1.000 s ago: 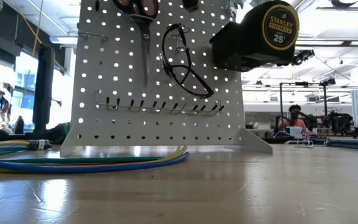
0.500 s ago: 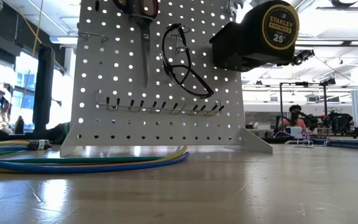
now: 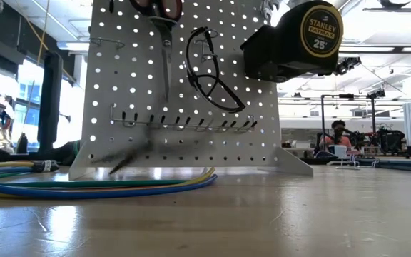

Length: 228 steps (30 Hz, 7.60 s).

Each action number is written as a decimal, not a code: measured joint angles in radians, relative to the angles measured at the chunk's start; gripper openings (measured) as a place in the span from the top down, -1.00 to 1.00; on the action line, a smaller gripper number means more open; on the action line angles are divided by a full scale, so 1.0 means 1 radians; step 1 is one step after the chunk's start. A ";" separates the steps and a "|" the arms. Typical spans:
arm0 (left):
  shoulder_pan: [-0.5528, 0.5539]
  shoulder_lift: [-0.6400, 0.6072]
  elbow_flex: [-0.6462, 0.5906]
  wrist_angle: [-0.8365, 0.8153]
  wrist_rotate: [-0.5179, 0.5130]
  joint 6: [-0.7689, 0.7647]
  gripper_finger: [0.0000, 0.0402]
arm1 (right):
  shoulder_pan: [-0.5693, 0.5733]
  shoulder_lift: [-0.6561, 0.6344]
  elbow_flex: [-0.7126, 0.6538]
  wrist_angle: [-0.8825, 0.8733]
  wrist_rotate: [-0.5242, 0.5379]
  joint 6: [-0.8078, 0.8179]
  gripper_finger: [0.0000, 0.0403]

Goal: Hang tools onto peg board
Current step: Hang the plier on the peg board

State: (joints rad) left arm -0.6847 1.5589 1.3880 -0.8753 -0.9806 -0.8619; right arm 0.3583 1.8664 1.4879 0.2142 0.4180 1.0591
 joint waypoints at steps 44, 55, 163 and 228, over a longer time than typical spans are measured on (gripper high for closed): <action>0.319 0.162 -0.290 0.650 0.939 0.889 -0.04 | 0.294 -0.212 -0.002 -0.765 0.131 0.192 0.35; 0.294 0.252 -0.242 0.590 0.829 0.893 -0.05 | 0.303 -0.212 -0.002 -0.779 0.130 0.124 0.35; 0.286 0.257 -0.195 0.352 0.880 0.722 0.98 | 0.276 -0.211 -0.002 -0.687 0.135 -0.029 0.35; -0.262 0.051 -0.478 0.249 0.103 -0.947 1.00 | 0.261 -0.211 -0.002 -0.703 0.080 -0.136 0.35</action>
State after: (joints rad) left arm -0.9462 1.6101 0.9097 -0.6262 -0.8775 -1.8088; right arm 0.6190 1.6554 1.4860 -0.4892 0.4981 0.9230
